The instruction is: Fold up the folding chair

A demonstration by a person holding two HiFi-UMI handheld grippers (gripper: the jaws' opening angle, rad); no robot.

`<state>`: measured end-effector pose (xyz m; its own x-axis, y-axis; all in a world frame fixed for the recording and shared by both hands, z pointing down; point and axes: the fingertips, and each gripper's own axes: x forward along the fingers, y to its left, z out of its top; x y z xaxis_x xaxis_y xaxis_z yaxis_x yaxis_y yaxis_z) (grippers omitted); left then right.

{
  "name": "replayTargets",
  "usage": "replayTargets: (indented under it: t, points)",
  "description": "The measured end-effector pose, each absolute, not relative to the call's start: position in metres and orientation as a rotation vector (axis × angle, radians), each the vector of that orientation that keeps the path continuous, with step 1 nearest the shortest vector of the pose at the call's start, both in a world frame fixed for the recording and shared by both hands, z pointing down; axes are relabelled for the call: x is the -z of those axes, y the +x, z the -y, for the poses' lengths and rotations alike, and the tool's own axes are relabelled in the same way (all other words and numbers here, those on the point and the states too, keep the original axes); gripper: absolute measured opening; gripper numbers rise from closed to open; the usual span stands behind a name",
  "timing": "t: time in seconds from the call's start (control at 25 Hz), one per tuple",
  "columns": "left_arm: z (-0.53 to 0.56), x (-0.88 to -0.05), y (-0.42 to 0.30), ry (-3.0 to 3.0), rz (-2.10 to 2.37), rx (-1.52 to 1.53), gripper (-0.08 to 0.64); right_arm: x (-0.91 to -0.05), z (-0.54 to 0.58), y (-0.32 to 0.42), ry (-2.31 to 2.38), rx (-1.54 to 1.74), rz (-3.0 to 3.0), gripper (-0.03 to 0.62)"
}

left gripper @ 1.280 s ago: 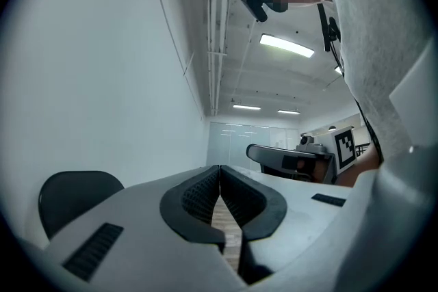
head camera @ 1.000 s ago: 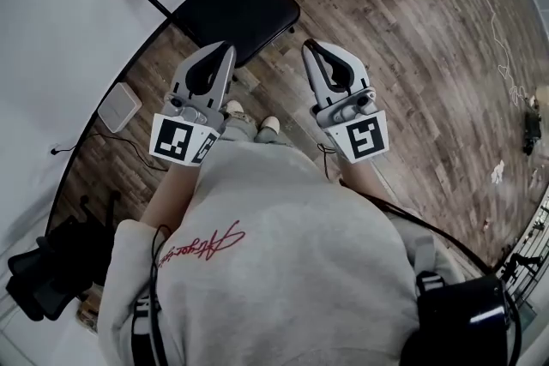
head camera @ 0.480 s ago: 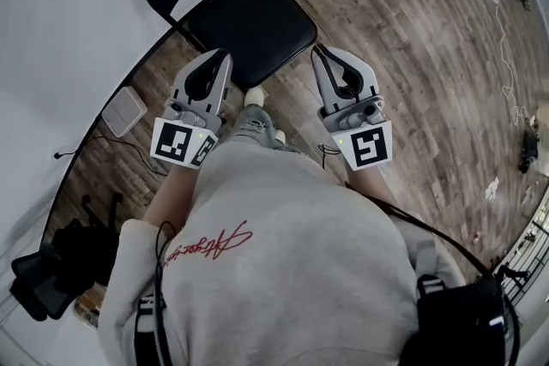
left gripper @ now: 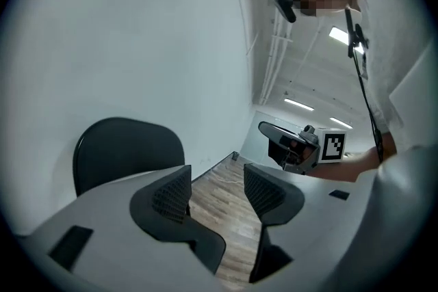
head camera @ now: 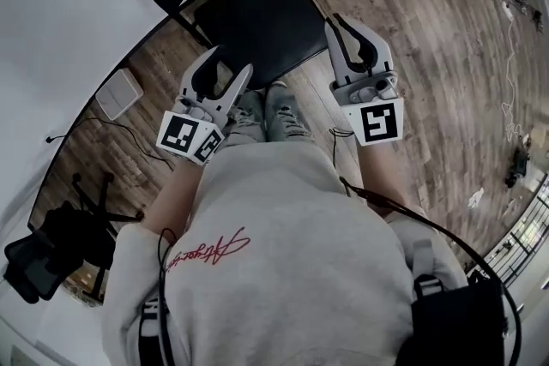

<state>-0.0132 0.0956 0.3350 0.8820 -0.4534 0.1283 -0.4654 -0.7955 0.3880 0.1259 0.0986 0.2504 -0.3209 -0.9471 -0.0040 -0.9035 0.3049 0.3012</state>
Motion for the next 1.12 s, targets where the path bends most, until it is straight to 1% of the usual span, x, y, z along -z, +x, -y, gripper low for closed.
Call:
replayTargets:
  t: [0.12, 0.2, 0.28, 0.32, 0.36, 0.4, 0.6, 0.8, 0.92, 1.12]
  points:
    - [-0.103, -0.395, -0.034, 2.436, 0.775, -0.105, 0.269, -0.285, -0.084, 0.139, 1.655, 0.269, 2.427, 0.020]
    - [-0.113, -0.453, -0.048, 2.275, 0.807, -0.184, 0.318, -0.318, -0.072, 0.145, 1.613, 0.169, 2.451, 0.021]
    - [-0.125, -0.518, -0.057, 2.108, 0.806, -0.257, 0.345, -0.353, -0.057, 0.151, 1.572, 0.083, 2.448, 0.028]
    - [-0.130, -0.551, -0.061, 2.037, 0.804, -0.292, 0.351, -0.369, -0.050, 0.154, 1.563, 0.054, 2.435, 0.071]
    - [-0.136, -0.583, -0.064, 1.975, 0.803, -0.324, 0.353, -0.384, -0.043, 0.158, 1.562, 0.029, 2.415, 0.152]
    - [-0.142, -0.613, -0.066, 1.913, 0.801, -0.347, 0.353, -0.398, -0.036, 0.163, 1.563, 0.006, 2.392, 0.173]
    - [-0.165, -0.723, -0.067, 1.652, 0.792, -0.395, 0.353, -0.476, -0.006, 0.175, 1.453, -0.042, 2.293, 0.215]
    - [-0.161, -0.770, -0.058, 1.620, 0.657, -0.427, 0.378, -0.515, 0.034, 0.187, 1.437, -0.024, 2.263, 0.221]
    - [-0.165, -0.780, -0.044, 1.586, 0.501, -0.395, 0.388, -0.525, 0.057, 0.199, 1.449, -0.050, 2.268, 0.221]
    - [-0.179, -0.790, -0.016, 1.577, 0.215, -0.432, 0.388, -0.550, 0.100, 0.226, 1.431, -0.051, 2.207, 0.225]
